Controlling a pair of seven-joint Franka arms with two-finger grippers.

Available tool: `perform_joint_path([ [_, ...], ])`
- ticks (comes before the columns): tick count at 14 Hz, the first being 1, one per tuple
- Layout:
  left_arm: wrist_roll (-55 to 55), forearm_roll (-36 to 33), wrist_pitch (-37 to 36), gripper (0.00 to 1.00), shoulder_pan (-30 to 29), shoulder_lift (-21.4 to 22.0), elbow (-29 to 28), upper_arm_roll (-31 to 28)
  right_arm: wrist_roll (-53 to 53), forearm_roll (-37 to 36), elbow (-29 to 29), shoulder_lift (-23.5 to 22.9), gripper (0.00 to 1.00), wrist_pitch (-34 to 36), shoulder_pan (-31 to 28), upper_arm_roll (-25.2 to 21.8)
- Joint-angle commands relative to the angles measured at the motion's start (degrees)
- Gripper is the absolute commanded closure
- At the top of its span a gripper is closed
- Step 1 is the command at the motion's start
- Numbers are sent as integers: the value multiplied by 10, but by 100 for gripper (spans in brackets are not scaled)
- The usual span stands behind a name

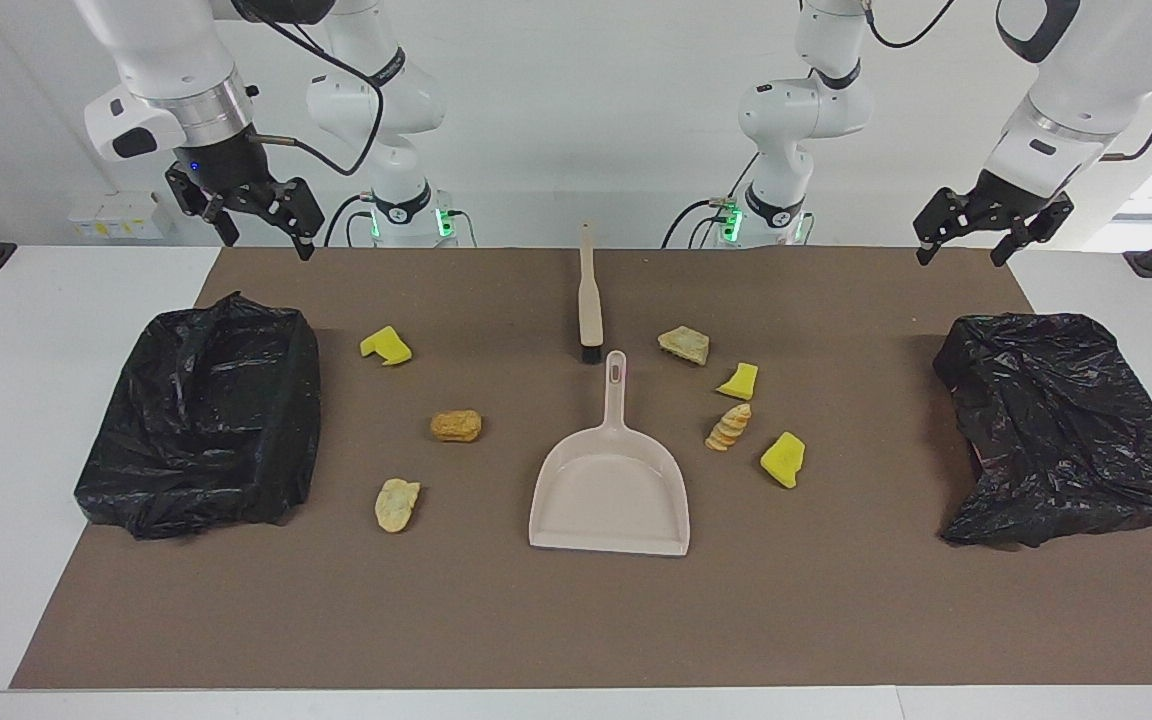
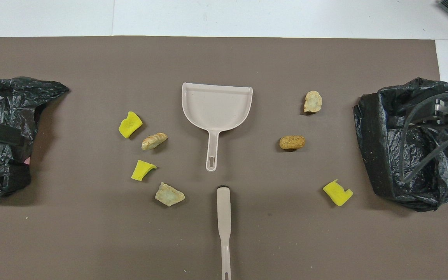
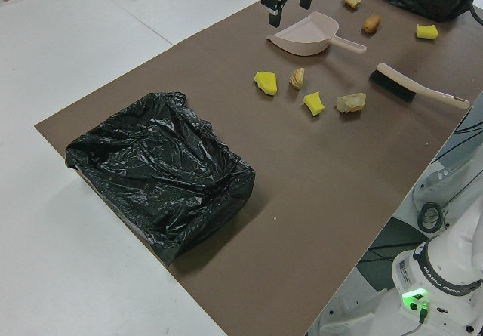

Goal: Sweep and dump trash in bin

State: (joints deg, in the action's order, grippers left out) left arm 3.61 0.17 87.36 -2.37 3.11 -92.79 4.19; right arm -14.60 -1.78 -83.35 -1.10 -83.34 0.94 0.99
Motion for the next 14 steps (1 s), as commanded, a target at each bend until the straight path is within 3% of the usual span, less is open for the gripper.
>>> perform_joint_path([
  [1, 0, -2, 23, 0, 28, 18, -50, -1, 15, 9, -36, 24, 0, -11, -5, 3],
  [6, -8, -1, 140, 0, 84, 48, -187, 0, 14, 10, -54, 33, 0, -35, -1, 10],
  [9, -46, 2, 184, 0, 139, 48, -237, 0, 3, 10, -55, 25, 0, -69, 13, 16],
  [12, -118, 20, 242, 0, 200, 57, -302, 0, -16, 10, -48, -2, 0, -95, 49, 19],
  [14, -185, 20, 252, 0, 262, 54, -315, -1, -57, 8, -42, -28, 0, -109, 90, 19],
])
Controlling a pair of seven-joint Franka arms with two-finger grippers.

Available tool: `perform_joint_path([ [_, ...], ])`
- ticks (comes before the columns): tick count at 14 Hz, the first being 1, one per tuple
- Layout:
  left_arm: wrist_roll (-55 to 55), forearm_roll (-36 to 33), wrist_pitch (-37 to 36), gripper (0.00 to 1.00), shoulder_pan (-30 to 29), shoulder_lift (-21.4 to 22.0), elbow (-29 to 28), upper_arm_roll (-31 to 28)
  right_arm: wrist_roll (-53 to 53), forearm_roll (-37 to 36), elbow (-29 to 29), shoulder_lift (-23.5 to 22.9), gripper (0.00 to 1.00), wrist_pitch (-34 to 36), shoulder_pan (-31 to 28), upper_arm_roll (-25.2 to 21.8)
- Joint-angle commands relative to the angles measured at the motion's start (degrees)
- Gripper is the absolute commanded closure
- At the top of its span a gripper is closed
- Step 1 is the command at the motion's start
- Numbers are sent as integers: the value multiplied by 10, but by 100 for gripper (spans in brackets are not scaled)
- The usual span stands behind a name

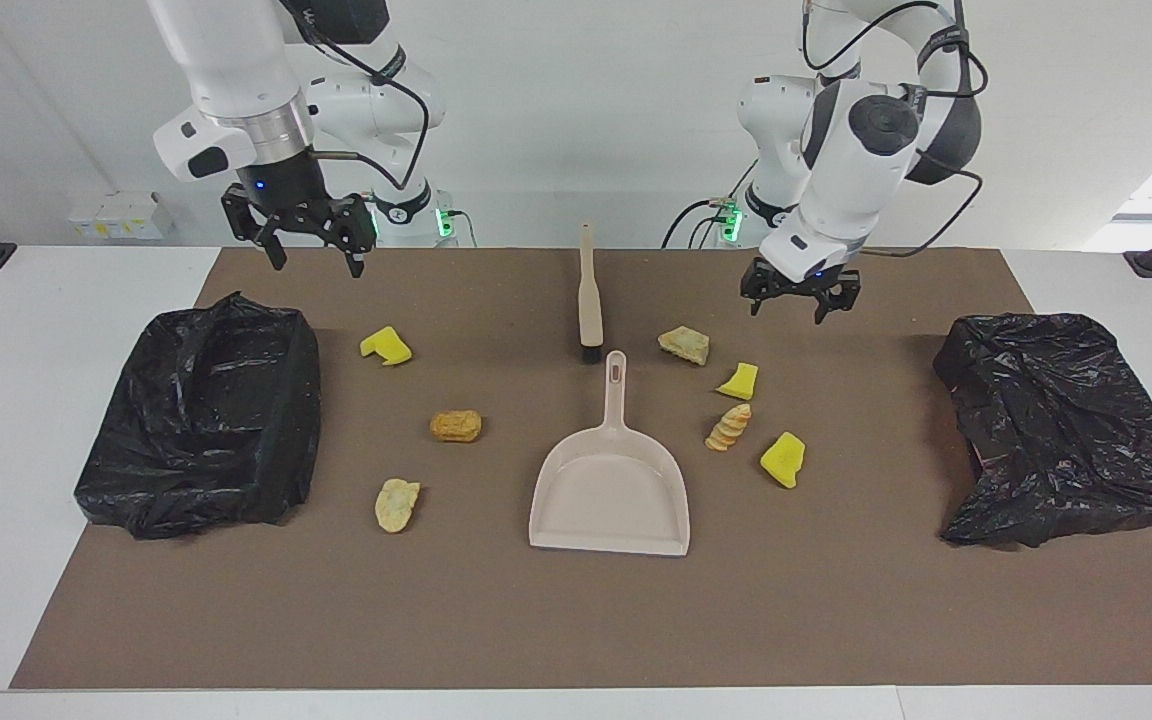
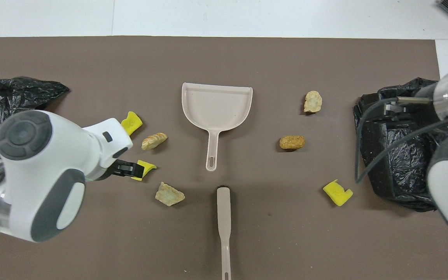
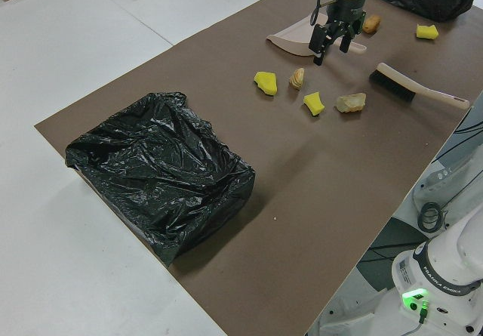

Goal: Sweep and dump trash in bin

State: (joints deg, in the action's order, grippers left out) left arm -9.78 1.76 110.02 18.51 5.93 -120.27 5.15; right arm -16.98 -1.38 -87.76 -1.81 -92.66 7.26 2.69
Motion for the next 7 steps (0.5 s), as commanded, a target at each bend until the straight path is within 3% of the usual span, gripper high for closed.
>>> perform_joint_path([
  [1, -72, 4, 41, 0, 80, 22, -50, -9, -60, 1, 21, -53, 0, -16, 47, 2],
  [3, -123, 4, 86, 0, 141, 20, -86, -10, -121, 1, 58, -105, 0, -30, 85, 2],
  [7, -196, 26, 167, 0, 243, 7, -136, -10, -197, 0, 77, -186, 0, -95, 153, 2],
])
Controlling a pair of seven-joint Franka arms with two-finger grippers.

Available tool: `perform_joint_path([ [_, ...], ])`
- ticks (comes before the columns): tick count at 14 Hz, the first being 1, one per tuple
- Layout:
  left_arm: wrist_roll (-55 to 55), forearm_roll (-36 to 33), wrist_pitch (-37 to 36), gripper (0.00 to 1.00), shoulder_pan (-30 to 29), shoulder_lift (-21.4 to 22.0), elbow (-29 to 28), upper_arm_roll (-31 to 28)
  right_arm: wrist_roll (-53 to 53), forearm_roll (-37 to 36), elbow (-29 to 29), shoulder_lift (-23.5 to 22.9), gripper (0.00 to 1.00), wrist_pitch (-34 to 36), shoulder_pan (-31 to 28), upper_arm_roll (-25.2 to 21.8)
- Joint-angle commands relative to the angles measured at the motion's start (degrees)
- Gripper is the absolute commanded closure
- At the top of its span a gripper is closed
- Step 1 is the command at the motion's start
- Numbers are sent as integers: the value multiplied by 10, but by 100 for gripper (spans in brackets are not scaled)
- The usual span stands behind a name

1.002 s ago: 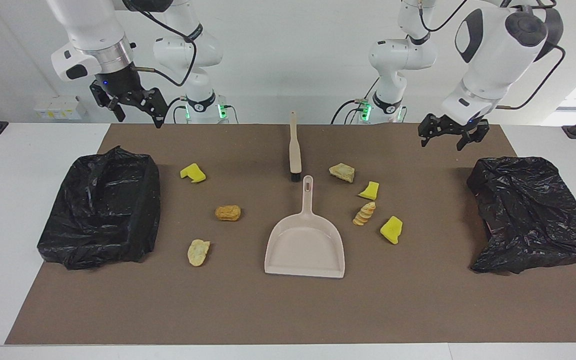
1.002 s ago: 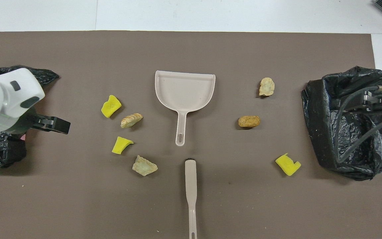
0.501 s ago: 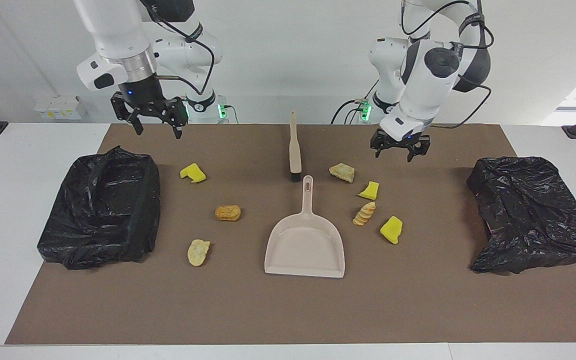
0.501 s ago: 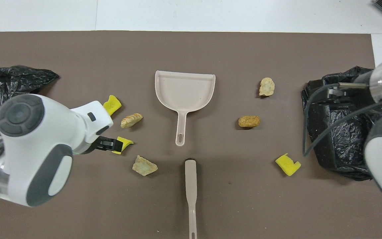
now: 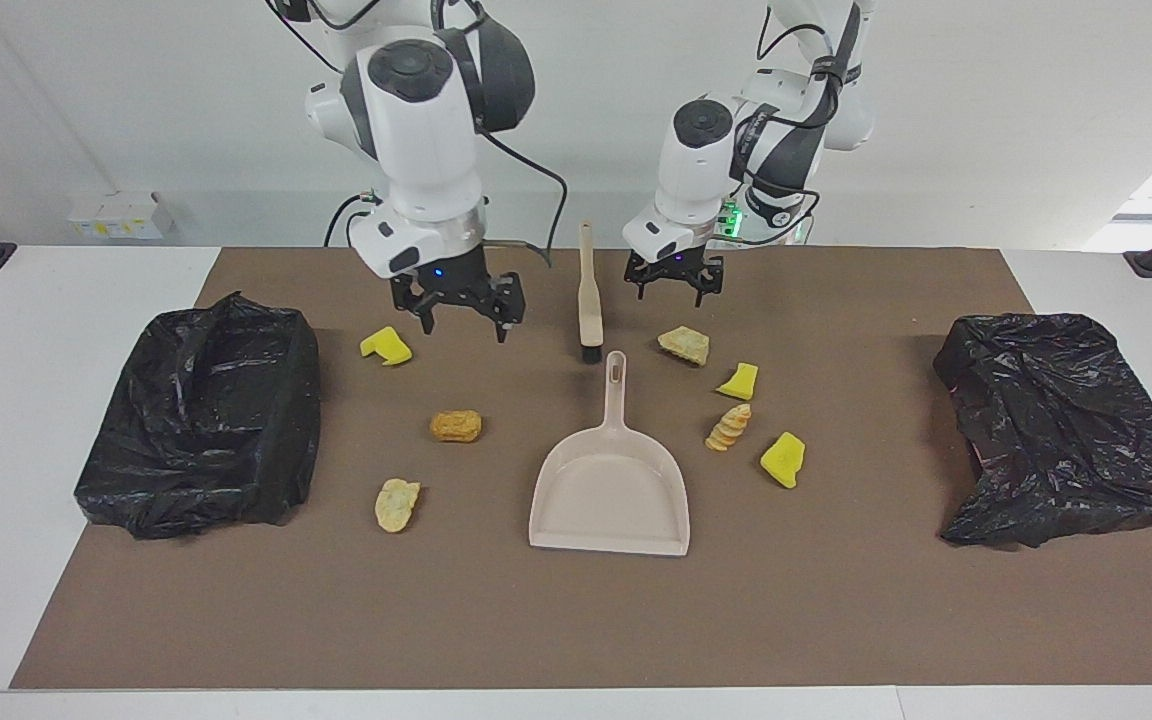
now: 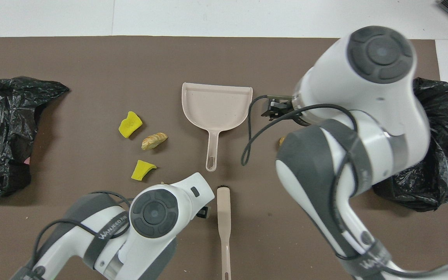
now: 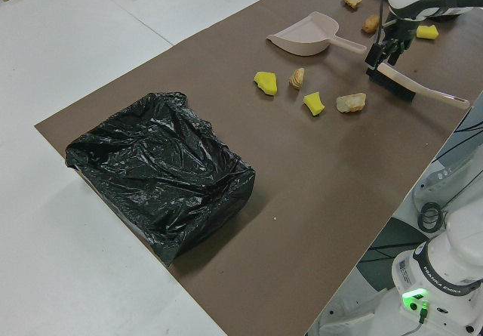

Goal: Sweep and dump trash in bin

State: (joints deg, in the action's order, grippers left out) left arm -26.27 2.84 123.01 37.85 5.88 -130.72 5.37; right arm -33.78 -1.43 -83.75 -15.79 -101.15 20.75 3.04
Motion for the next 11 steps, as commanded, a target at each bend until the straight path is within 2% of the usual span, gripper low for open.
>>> perform_joint_path([
  [1, -55, 16, 51, 0, 70, 0, -32, -12, -37, 0, 45, -62, 0, -14, 31, -1],
  [7, -192, 17, 75, 0, 182, -14, -45, -11, -49, 1, 47, -140, 0, -91, 89, 12],
  [11, -223, 47, 79, 0, 204, -25, -49, -11, -43, -6, 47, -173, 0, -125, 111, 12],
])
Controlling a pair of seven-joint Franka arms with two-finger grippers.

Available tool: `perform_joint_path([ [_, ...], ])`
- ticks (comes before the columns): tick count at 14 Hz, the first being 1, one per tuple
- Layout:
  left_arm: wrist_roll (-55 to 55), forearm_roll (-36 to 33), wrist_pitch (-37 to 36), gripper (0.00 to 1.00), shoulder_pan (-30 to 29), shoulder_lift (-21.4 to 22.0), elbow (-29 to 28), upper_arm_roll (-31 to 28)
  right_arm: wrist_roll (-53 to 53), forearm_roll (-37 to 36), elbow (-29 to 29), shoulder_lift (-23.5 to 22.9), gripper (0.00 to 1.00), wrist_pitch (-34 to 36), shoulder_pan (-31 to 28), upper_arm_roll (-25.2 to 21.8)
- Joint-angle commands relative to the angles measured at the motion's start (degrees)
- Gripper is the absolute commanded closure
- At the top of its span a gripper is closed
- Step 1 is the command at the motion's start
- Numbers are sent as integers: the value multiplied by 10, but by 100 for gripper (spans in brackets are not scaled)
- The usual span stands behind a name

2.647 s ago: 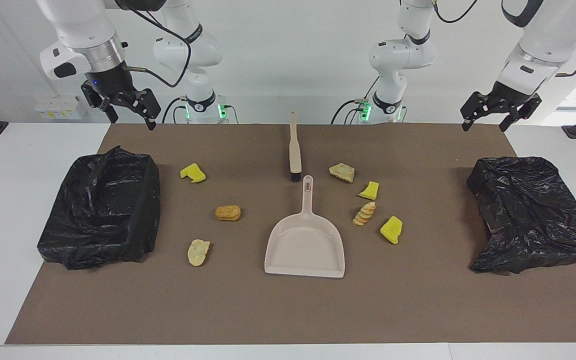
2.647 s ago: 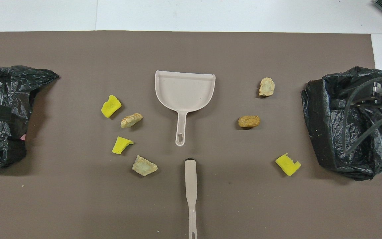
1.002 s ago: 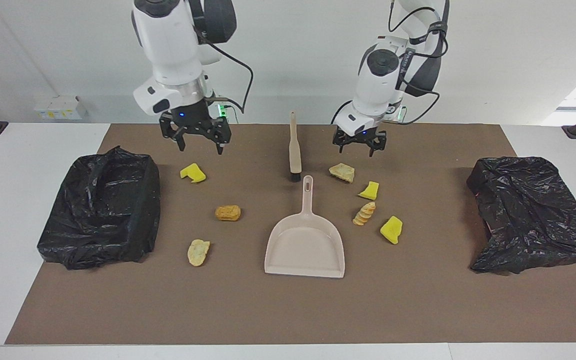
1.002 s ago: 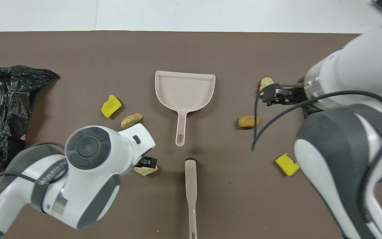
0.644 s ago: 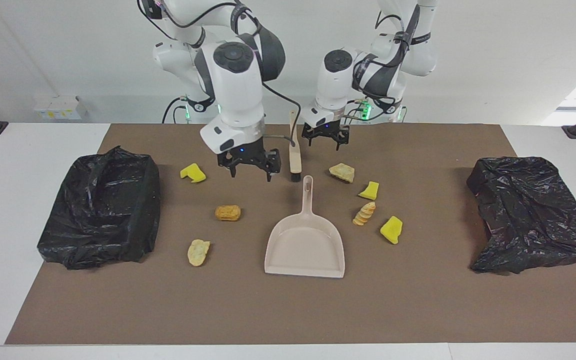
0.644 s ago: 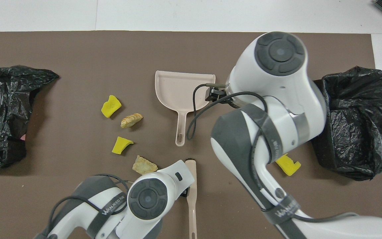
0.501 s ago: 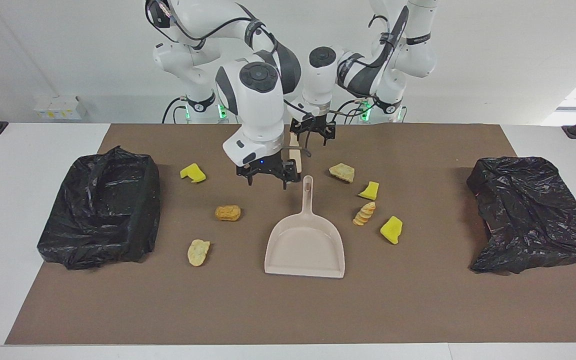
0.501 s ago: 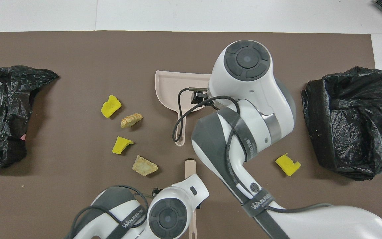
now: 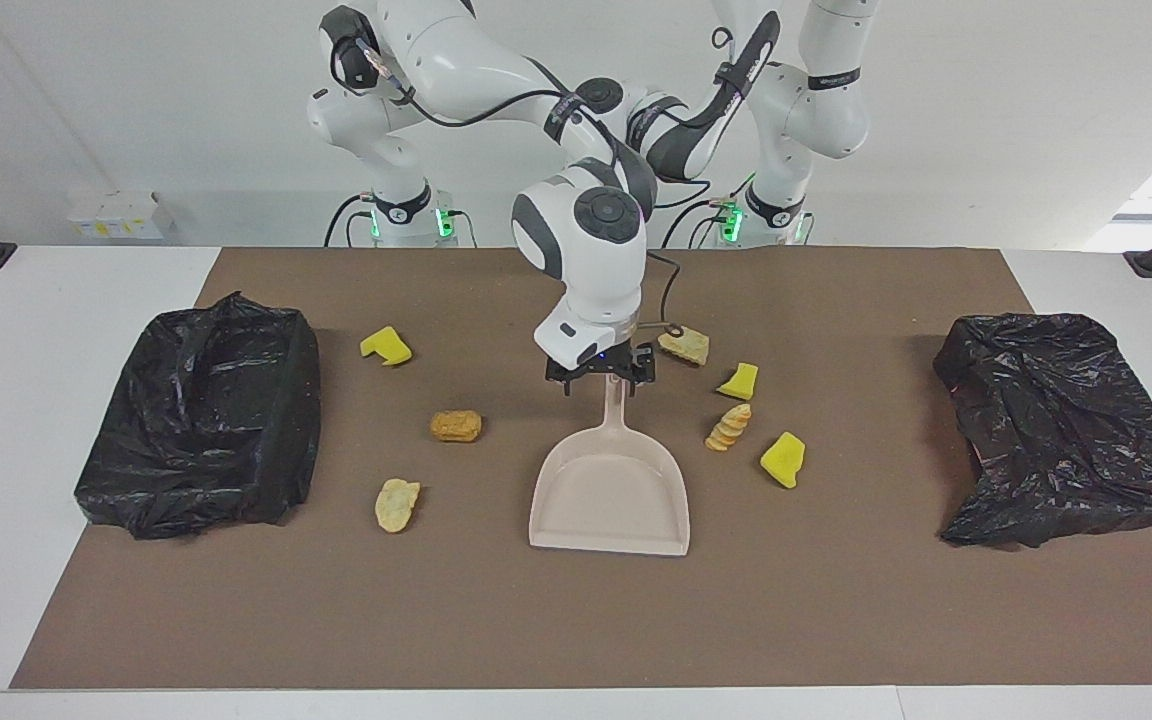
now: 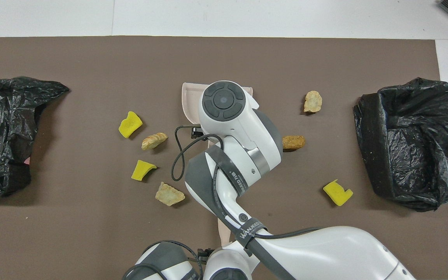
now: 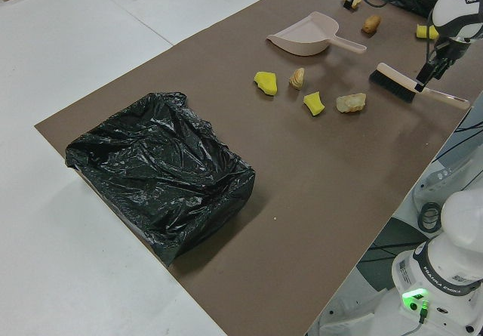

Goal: Sweep and dump trash in bin

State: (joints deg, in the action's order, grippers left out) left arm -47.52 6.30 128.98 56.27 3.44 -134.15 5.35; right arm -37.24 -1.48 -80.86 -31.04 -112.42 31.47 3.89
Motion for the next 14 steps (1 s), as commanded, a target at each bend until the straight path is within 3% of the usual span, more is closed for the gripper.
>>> perform_joint_path([
  [1, -14, 16, 26, 15, 20, -8, -15, -11, -2, 0, 17, -20, 0, -20, 1, 3],
  [5, -7, 26, 28, 94, 15, -13, -15, -12, 17, 21, 4, -17, 2, -22, 0, 6],
  [6, -6, 27, 26, 100, 14, -13, -15, -12, 17, 23, 3, -18, 3, -21, 2, 6],
  [8, -7, 27, 22, 100, 12, -13, -14, -14, 16, 23, -3, -24, 5, -23, 8, 6],
  [9, -6, 27, 19, 100, 9, -13, -15, -14, 16, 21, -9, -24, 9, -23, 6, 6],
  [11, -6, 27, 1, 100, -1, -7, -15, -15, 15, 24, -13, -24, 26, -24, 6, 6],
  [14, 5, 27, -36, 100, -16, 18, -35, -15, 6, 35, -26, -23, 31, -33, 9, 6],
])
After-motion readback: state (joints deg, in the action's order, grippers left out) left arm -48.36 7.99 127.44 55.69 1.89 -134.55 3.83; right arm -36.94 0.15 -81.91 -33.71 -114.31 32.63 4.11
